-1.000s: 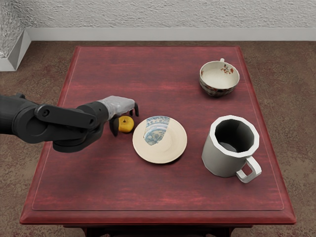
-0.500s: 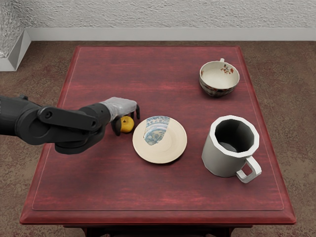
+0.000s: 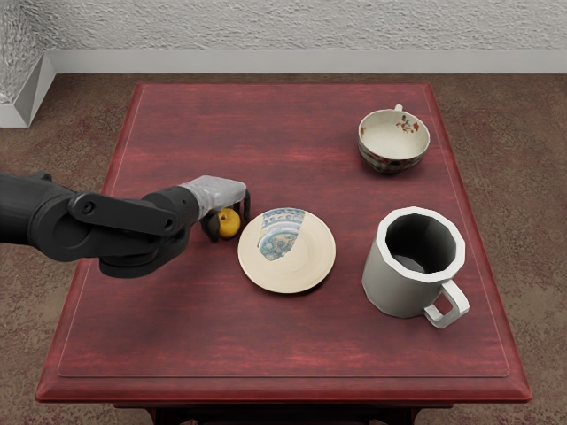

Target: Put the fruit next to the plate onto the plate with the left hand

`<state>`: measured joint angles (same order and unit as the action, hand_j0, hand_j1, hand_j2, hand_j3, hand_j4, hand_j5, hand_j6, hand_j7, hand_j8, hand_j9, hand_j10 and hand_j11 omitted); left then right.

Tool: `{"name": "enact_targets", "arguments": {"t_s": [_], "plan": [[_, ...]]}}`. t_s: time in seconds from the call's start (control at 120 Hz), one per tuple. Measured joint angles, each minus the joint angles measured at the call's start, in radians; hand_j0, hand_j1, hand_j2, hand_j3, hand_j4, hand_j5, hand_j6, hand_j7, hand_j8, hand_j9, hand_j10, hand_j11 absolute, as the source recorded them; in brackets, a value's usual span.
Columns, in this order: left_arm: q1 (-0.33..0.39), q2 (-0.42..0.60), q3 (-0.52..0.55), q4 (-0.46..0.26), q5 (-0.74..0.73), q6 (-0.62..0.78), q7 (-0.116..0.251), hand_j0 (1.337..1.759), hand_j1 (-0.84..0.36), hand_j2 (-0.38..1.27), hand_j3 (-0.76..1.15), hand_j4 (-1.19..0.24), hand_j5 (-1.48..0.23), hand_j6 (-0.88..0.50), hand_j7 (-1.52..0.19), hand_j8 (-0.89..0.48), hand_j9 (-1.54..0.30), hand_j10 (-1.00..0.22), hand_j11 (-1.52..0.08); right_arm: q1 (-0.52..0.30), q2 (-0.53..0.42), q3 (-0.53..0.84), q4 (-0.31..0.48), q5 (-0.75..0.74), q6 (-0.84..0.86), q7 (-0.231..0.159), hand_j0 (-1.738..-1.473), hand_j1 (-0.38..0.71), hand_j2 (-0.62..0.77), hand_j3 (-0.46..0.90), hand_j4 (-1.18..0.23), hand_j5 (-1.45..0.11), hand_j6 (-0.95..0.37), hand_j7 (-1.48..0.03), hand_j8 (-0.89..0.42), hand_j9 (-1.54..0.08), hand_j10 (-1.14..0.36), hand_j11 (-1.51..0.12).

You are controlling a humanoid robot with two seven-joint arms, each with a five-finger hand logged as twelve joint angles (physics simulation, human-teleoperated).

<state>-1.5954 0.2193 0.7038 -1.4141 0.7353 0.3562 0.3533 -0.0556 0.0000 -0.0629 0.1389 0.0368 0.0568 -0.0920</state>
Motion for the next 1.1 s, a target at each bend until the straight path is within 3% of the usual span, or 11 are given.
{"name": "enact_targets", "arguments": {"t_s": [0.467, 0.667, 0.733, 1.025, 1.1], "plan": [[0.006, -0.002, 0.001, 0.0, 0.0, -0.002, 0.0, 1.653, -0.27, 0.32, 0.0, -0.69, -0.86, -0.47, -0.89, -0.48, -0.9, -0.67, -0.9, 0.0, 0.0, 0.0, 0.0, 0.0, 0.0, 0.0, -1.658, -0.32, 0.0, 0.0, -0.02, -0.03, -0.02, -0.03, -0.02, -0.03, -0.02, -0.03], [0.011, -0.002, 0.001, 0.0, 0.004, -0.008, 0.001, 1.653, -0.25, 0.27, -0.05, -0.77, -0.91, -0.45, -0.95, -0.47, -0.99, -0.72, -0.99, 0.0, 0.0, 0.0, -0.001, 0.0, 0.0, 0.0, -1.658, -0.32, 0.0, 0.0, -0.02, -0.03, -0.02, -0.03, -0.02, -0.03, -0.02, -0.03], [0.011, -0.002, 0.001, -0.001, 0.003, -0.011, 0.001, 1.659, -0.26, 0.23, 0.01, -0.8, -0.94, -0.43, -0.99, -0.44, -1.03, -0.74, -1.03, 0.0, 0.0, 0.0, 0.0, 0.0, 0.0, 0.0, -1.658, -0.32, 0.0, 0.0, -0.02, -0.03, -0.02, -0.03, -0.02, -0.03, -0.02, -0.03], [0.011, 0.0, 0.0, -0.004, -0.002, -0.017, 0.001, 1.666, -0.28, 0.16, 0.14, -0.88, -1.04, -0.34, -1.1, -0.35, -1.15, -0.67, -1.16, 0.0, 0.0, 0.0, 0.0, 0.0, 0.0, 0.0, -1.658, -0.32, -0.01, 0.0, -0.02, -0.03, -0.02, -0.03, -0.02, -0.03, -0.02, -0.03], [0.007, 0.001, 0.0, -0.004, -0.008, -0.018, 0.001, 1.657, -0.32, 0.36, -0.09, -0.88, -1.07, -0.34, -1.12, -0.35, -1.16, -0.69, -1.16, 0.0, 0.0, 0.0, 0.0, 0.0, 0.0, 0.0, -1.658, -0.32, -0.01, 0.0, -0.02, -0.03, -0.02, -0.03, -0.02, -0.03, -0.02, -0.03]]}}
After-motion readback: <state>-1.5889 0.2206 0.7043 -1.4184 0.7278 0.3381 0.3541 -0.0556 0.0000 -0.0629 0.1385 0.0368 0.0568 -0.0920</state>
